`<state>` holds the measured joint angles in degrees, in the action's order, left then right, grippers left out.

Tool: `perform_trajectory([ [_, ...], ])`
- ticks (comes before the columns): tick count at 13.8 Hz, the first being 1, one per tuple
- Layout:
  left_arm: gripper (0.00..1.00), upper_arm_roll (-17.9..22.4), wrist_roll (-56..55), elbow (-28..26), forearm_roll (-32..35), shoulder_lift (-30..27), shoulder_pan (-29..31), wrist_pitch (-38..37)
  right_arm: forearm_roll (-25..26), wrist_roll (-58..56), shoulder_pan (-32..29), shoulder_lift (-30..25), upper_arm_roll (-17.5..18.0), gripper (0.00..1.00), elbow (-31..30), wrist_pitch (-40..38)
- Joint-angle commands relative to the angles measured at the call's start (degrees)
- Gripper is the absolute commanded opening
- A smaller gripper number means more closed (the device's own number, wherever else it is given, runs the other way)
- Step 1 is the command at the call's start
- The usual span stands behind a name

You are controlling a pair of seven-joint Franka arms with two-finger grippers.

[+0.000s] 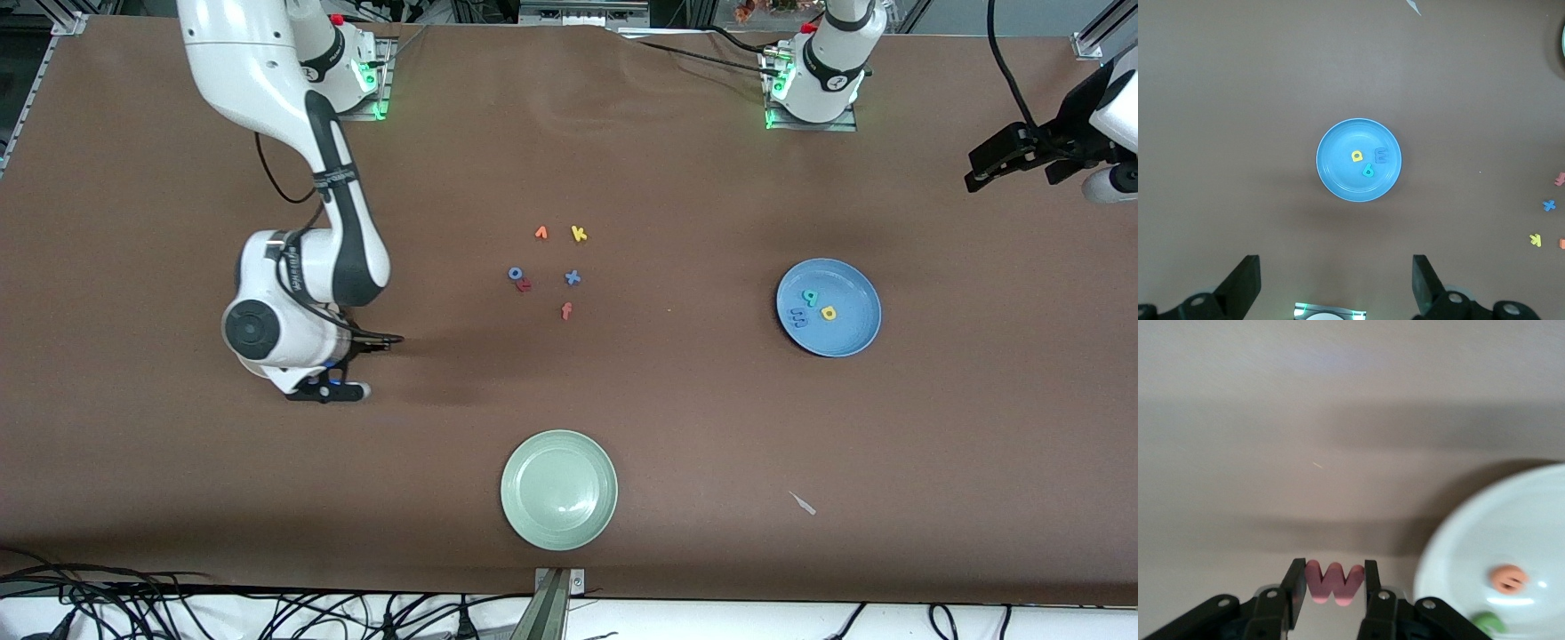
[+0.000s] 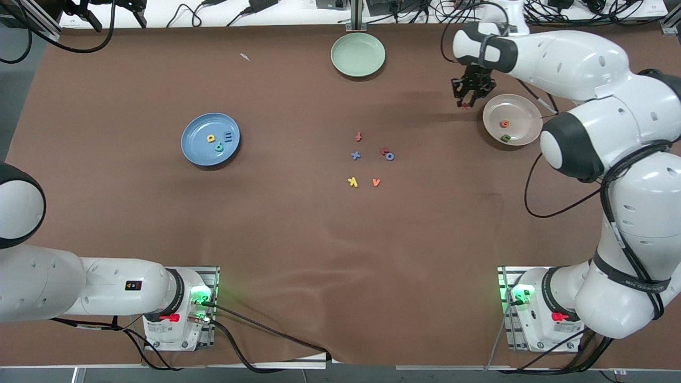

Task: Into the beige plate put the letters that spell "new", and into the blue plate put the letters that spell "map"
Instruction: 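Carry the w to the white plate and open the right gripper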

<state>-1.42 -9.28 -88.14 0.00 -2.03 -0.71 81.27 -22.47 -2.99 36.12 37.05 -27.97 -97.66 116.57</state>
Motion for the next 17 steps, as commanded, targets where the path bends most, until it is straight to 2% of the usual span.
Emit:
perform_trajectory([
  [1, 1.0, -0.2, 1.5, 2.1, -1.4, 0.8, 0.6, -1.6, 0.1, -6.9, 0.5, -4.4, -2.9, 0.3, -6.7, 0.2],
  [5, 1.0, -0.2, 1.5, 2.2, -1.4, 0.8, 0.6, -1.6, 0.1, -14.6, 0.3, -3.2, -7.3, 0.32, -7.9, -0.4],
  [6, 1.0, -0.2, 1.5, 2.1, -1.4, 0.8, 0.6, -1.6, 0.1, -15.7, 0.0, -2.9, -7.9, 0.45, -7.9, -0.4],
  [7, 1.0, -0.2, 1.5, 2.1, -1.4, 0.8, 0.6, -1.6, -0.3, -15.3, -0.2, -2.9, -8.0, 0.94, -7.7, -0.4],
  [8, 1.0, -0.2, 1.5, 2.2, -1.4, 0.8, 0.6, -1.6, -0.3, -14.9, -0.3, -3.0, -8.0, 1.0, -7.3, -0.6],
  [11, 1.0, -0.2, 1.5, 2.2, -1.4, 0.8, 0.6, -1.6, -0.2, -10.0, 0.5, -3.3, -7.8, 1.0, -4.1, -4.2],
  [17, 1.0, -0.2, 1.4, 2.2, -1.4, 0.8, 0.6, -1.6, 0.2, -3.8, 2.6, -4.5, -8.6, 1.0, 6.1, -21.7],
])
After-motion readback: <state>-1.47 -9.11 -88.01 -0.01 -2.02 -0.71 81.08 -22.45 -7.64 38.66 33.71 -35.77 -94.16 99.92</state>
